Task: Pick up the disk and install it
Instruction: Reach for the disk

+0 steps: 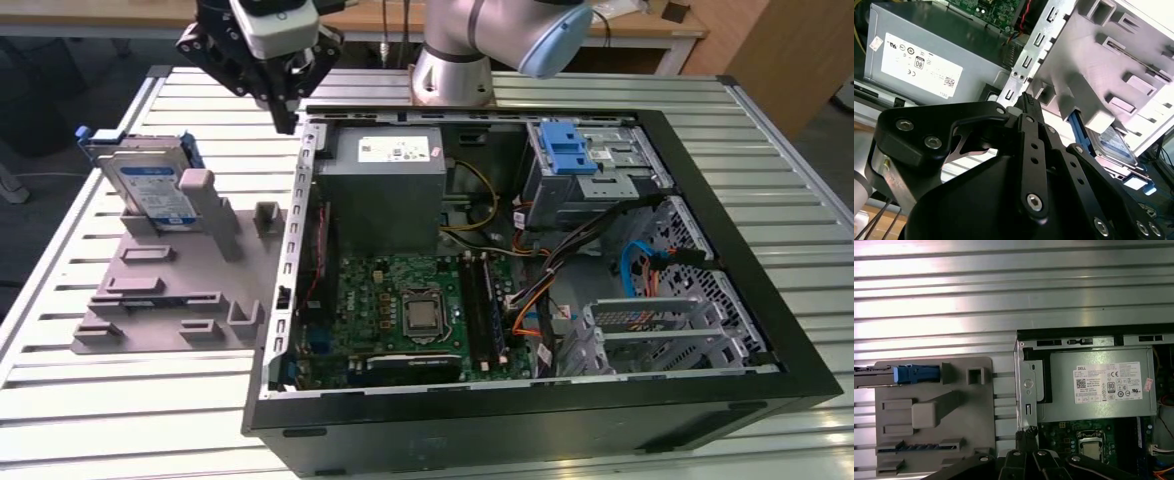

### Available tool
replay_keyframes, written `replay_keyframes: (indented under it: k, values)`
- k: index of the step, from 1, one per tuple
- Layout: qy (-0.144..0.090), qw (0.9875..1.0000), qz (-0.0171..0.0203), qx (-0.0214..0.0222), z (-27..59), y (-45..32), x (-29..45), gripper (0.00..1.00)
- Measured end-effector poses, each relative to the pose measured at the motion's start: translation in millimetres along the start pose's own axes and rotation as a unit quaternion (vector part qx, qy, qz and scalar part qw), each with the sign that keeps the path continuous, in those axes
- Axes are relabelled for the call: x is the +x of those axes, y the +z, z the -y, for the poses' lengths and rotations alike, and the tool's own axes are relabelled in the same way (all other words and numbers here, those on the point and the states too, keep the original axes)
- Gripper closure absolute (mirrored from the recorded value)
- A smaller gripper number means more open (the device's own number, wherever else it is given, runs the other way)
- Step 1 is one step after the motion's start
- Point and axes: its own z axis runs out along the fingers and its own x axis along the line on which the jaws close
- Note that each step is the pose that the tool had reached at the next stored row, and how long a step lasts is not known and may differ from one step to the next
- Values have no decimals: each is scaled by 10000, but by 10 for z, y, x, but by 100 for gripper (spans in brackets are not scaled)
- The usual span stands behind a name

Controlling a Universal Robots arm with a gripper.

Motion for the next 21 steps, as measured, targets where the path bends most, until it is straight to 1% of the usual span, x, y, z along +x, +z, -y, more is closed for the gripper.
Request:
replay_keyframes:
  k: [10,21]
  values:
    - [0,10000,-1,0,7,1,100,89]
    - [0,10000,-2,0,14,2,192,89]
